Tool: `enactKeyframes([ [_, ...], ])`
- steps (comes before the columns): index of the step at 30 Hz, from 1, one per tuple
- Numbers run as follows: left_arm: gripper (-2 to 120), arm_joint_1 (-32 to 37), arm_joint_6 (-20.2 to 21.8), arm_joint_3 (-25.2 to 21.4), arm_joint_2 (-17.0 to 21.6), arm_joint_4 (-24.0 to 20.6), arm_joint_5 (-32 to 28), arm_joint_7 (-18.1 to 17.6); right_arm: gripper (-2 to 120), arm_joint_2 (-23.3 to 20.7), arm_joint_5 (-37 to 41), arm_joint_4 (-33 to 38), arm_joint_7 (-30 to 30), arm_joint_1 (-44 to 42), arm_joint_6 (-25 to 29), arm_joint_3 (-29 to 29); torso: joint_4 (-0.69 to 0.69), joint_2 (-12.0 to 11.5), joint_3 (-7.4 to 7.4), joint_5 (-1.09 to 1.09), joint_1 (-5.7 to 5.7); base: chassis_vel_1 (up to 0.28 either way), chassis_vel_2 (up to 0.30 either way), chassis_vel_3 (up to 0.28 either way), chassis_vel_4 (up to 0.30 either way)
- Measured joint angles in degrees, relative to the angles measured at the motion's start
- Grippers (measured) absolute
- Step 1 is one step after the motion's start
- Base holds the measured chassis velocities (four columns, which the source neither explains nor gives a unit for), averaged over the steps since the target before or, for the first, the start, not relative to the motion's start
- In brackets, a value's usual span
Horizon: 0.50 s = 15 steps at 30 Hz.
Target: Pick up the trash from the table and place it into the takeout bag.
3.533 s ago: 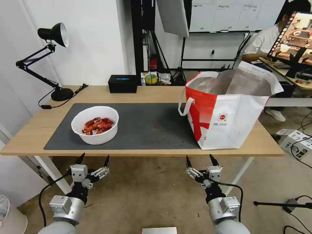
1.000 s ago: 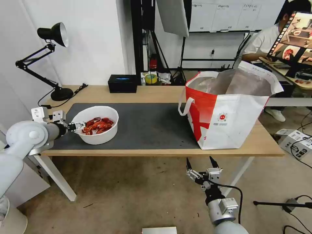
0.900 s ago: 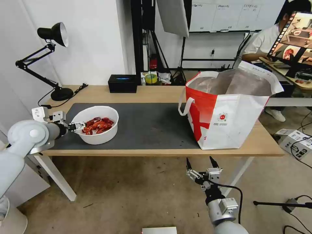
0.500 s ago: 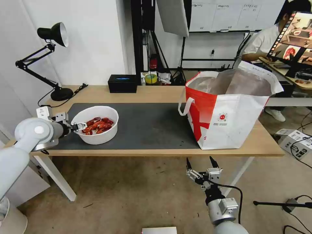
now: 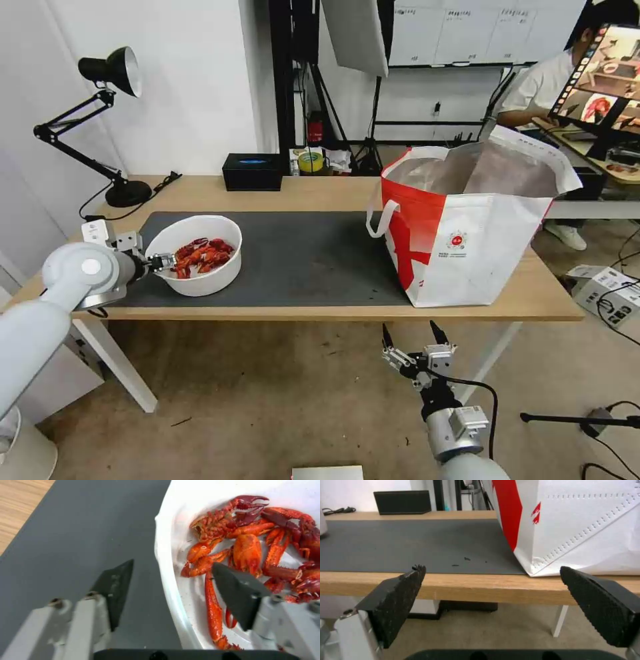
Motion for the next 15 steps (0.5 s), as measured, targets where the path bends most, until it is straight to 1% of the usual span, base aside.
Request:
enactKeyframes([
  [1,56,0.0,0.0,0.0,0.1,-0.1,0.0,0.0,100,0.0,0.0,0.0,0.0,0.0,0.0,0.0,0.0,0.0,0.0,0.0,0.0,0.0,0.0,0.0,0.0],
  [2,50,-0.1,0.1,0.1,0.1,-0.3,0.0,0.1,100,0.0,0.0,0.0,0.0,0.0,0.0,0.0,-0.01,0.0,0.0,-0.01,0.0,0.0,0.0,0.0,0.0],
  [3,50,-0.1,0.1,0.1,0.1,-0.3,0.0,0.1,100,0.0,0.0,0.0,0.0,0.0,0.0,0.0,-0.01,0.0,0.0,-0.01,0.0,0.0,0.0,0.0,0.0],
  [6,35,0.0,0.3,0.0,0.2,-0.7,-0.1,0.2,100,0.0,0.0,0.0,0.0,0.0,0.0,0.0,-0.02,0.0,0.0,-0.01,0.01,0.0,0.0,0.0,0.0],
  [7,35,0.0,0.3,0.0,0.2,-0.7,-0.1,0.2,100,0.0,0.0,0.0,0.0,0.0,0.0,0.0,-0.02,0.0,0.0,-0.01,0.01,0.0,0.0,0.0,0.0],
  [8,31,0.1,0.3,-0.1,0.2,-0.9,-0.1,0.2,100,0.0,0.0,0.0,0.0,0.0,0.0,0.0,-0.02,0.0,0.0,-0.01,0.0,0.0,0.0,0.0,0.0],
  [10,21,1.2,0.3,-0.9,0.6,-1.7,-0.1,0.9,100,0.0,0.0,0.0,0.0,0.0,0.0,0.0,-0.01,0.0,0.0,-0.01,0.0,0.0,0.0,0.0,0.0],
  [11,21,1.2,0.3,-0.9,0.6,-1.7,-0.1,0.9,100,0.0,0.0,0.0,0.0,0.0,0.0,0.0,-0.01,0.0,0.0,-0.01,0.0,0.0,0.0,0.0,0.0],
  [12,17,1.6,0.3,-1.2,0.8,-2.1,0.0,1.2,100,0.0,0.0,0.0,0.0,0.0,0.0,0.0,-0.01,0.0,0.01,0.0,0.01,0.0,0.0,0.0,0.0],
  [14,5,2.6,0.3,-1.9,1.2,-2.9,0.0,1.4,100,0.0,0.0,0.0,0.0,0.0,0.0,0.0,0.0,0.0,0.0,0.0,0.0,0.0,0.0,0.0,0.0],
  [15,5,2.6,0.3,-1.9,1.2,-2.9,0.0,1.4,100,0.0,0.0,0.0,0.0,0.0,0.0,0.0,0.0,0.0,0.0,0.0,0.0,0.0,0.0,0.0,0.0],
])
